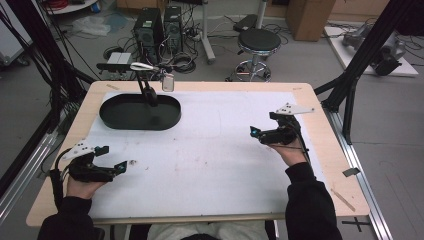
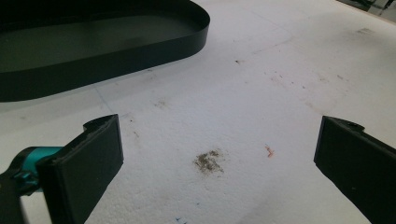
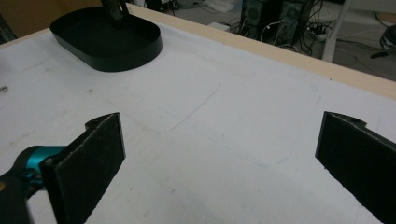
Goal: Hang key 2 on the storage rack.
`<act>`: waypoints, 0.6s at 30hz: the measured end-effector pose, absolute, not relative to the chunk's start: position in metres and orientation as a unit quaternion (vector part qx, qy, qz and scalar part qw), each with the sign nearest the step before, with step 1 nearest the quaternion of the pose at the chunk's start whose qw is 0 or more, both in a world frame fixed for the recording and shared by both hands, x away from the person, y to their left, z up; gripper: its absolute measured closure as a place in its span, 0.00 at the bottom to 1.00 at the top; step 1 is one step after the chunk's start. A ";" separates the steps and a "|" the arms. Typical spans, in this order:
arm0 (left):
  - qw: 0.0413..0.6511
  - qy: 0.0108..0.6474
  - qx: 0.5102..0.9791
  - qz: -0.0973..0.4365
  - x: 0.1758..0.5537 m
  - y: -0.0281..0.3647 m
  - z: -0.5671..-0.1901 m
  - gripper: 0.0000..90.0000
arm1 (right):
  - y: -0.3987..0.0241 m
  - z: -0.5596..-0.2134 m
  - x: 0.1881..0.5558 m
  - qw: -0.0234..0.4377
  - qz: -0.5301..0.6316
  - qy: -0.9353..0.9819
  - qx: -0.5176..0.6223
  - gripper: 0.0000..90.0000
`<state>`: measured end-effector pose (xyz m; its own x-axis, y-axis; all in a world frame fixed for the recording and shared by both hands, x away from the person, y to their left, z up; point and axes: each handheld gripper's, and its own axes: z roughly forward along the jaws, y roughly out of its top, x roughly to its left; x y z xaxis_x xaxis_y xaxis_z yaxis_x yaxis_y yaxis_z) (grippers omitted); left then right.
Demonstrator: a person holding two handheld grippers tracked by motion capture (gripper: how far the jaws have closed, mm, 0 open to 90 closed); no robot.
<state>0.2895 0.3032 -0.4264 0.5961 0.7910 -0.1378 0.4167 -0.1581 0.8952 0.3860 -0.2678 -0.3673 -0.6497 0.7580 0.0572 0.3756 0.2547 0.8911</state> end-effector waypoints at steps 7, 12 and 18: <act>0.500 0.410 0.740 0.186 0.289 0.304 -0.427 0.02 | -0.292 -0.381 0.375 0.213 0.489 0.754 0.383 0.01; 0.500 0.414 0.738 0.187 0.289 0.306 -0.427 0.02 | -0.305 -0.388 0.370 0.215 0.492 0.746 0.395 0.01; 0.500 0.415 0.736 0.190 0.288 0.307 -0.427 0.02 | -0.319 -0.397 0.361 0.225 0.490 0.737 0.409 0.01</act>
